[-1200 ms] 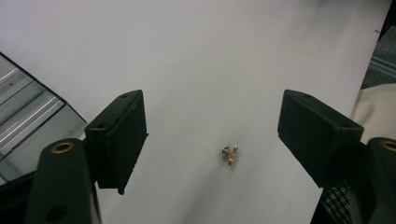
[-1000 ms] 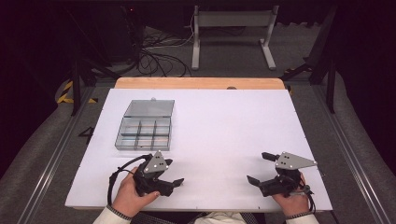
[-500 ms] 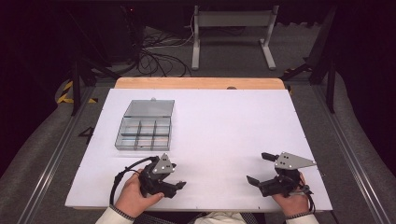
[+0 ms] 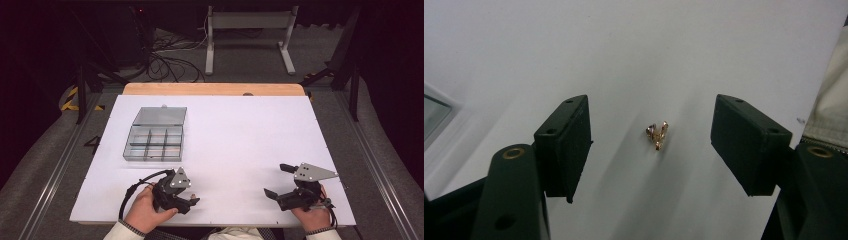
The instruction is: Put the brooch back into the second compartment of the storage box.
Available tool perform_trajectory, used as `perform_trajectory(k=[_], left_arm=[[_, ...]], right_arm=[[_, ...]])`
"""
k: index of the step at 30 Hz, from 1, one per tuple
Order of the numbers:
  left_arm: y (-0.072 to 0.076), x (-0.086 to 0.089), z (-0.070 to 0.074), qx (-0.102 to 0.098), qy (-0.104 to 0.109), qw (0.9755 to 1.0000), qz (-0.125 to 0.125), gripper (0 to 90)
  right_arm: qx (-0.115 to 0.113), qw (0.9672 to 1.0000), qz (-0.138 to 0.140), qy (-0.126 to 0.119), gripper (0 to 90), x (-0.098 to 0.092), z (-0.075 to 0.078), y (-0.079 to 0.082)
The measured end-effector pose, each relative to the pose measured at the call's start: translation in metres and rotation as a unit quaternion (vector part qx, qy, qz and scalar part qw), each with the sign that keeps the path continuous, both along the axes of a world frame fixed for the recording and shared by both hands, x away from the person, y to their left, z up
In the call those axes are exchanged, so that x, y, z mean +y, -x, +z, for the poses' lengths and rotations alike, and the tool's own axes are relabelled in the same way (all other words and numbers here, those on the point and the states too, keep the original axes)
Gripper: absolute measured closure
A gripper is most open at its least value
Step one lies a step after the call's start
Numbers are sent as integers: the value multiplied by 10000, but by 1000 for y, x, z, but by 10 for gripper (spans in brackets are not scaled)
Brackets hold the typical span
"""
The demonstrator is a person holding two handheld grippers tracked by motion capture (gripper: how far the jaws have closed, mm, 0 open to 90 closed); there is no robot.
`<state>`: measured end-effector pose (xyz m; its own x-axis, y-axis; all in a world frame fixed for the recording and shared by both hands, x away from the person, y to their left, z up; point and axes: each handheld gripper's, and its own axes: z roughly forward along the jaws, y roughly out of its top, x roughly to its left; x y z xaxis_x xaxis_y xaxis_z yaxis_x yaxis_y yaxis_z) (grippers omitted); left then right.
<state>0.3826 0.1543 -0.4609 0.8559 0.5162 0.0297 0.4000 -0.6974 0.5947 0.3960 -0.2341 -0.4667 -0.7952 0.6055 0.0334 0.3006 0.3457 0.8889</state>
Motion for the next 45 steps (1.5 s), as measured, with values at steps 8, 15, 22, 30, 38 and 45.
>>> perform_trajectory(k=[8,15,22,30,38,45], left_arm=[[-1,-4,-6,68,-248,9997,-46,366],[-3,-4,-6,70,-251,9996,-65,391],[-4,-6,-8,86,-284,9995,-77,486],[-6,-9,-10,113,-395,9991,-144,587],[-6,-11,-11,153,-493,9985,-189,693],[-5,-13,-10,198,-519,9979,-344,790]], right_arm=[[7,10000,7,2,5,0,0,0],[13,10000,14,4,5,0,0,0],[28,10000,22,14,5,0,0,0],[34,10000,33,14,5,0,-1,0],[44,10000,31,35,6,1,-1,-1],[50,10000,34,38,6,1,-1,-1]])
